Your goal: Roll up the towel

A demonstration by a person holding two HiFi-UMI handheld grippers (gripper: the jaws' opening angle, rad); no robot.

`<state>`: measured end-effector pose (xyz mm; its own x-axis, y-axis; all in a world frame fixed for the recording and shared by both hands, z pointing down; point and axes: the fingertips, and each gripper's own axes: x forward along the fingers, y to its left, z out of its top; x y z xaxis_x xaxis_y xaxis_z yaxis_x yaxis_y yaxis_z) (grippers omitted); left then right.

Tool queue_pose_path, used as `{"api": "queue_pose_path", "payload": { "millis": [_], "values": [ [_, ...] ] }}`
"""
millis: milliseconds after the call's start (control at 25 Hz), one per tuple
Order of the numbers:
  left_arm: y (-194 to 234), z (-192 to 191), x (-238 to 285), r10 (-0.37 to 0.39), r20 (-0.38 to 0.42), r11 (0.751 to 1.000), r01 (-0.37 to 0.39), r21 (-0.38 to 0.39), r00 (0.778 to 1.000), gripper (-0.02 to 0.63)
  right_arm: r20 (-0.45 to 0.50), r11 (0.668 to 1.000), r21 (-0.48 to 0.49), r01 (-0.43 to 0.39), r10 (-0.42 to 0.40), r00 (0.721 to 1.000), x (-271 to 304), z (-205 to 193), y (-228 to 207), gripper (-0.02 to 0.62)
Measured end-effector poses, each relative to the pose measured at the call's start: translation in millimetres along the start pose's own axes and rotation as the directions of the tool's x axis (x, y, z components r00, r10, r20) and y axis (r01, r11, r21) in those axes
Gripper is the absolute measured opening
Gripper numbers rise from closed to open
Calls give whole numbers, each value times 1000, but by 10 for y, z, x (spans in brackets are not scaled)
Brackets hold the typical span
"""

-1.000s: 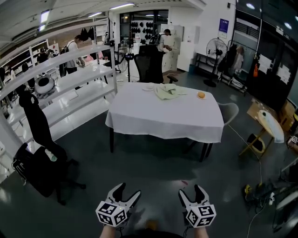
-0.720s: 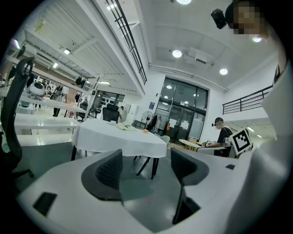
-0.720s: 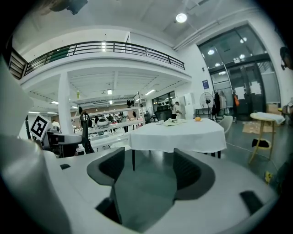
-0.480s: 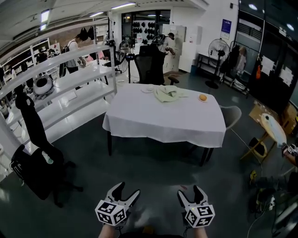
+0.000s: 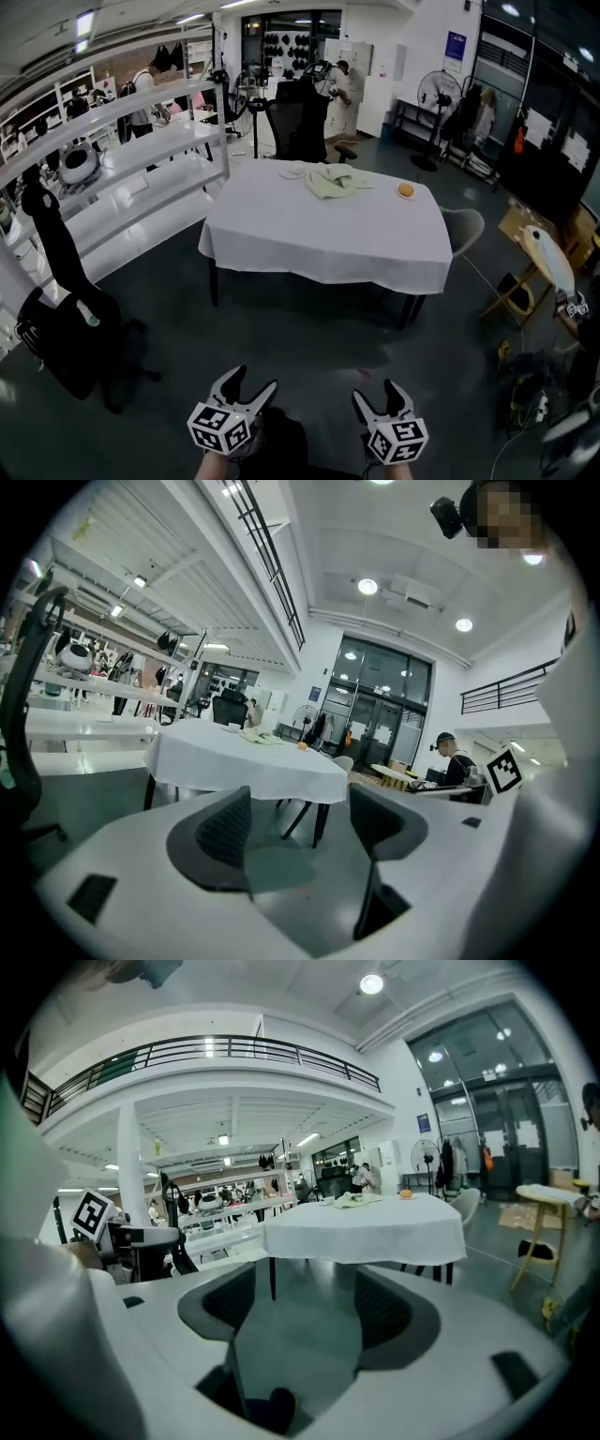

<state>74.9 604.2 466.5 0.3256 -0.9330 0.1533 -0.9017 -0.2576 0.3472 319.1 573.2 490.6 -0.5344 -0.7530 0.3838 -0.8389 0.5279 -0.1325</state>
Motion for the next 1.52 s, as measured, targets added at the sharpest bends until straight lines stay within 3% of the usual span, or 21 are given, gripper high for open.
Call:
{"api": "queue_pose_path", "payload": {
  "millis": [480, 1120, 1520],
  "values": [
    [56, 59, 409, -31, -27, 999, 31, 7, 999, 345, 1, 999, 40, 6, -6, 1000, 318, 90, -161, 331],
    [564, 915, 1699, -68, 12, 997, 67, 35, 998, 345, 49, 1000, 20, -11, 10, 999, 1557, 1101, -543, 331],
    [795, 1243, 2317, -89, -2, 995, 89, 45, 996, 345, 51, 1000, 28, 13, -14, 999, 2086, 1491, -819, 331]
  ]
}}
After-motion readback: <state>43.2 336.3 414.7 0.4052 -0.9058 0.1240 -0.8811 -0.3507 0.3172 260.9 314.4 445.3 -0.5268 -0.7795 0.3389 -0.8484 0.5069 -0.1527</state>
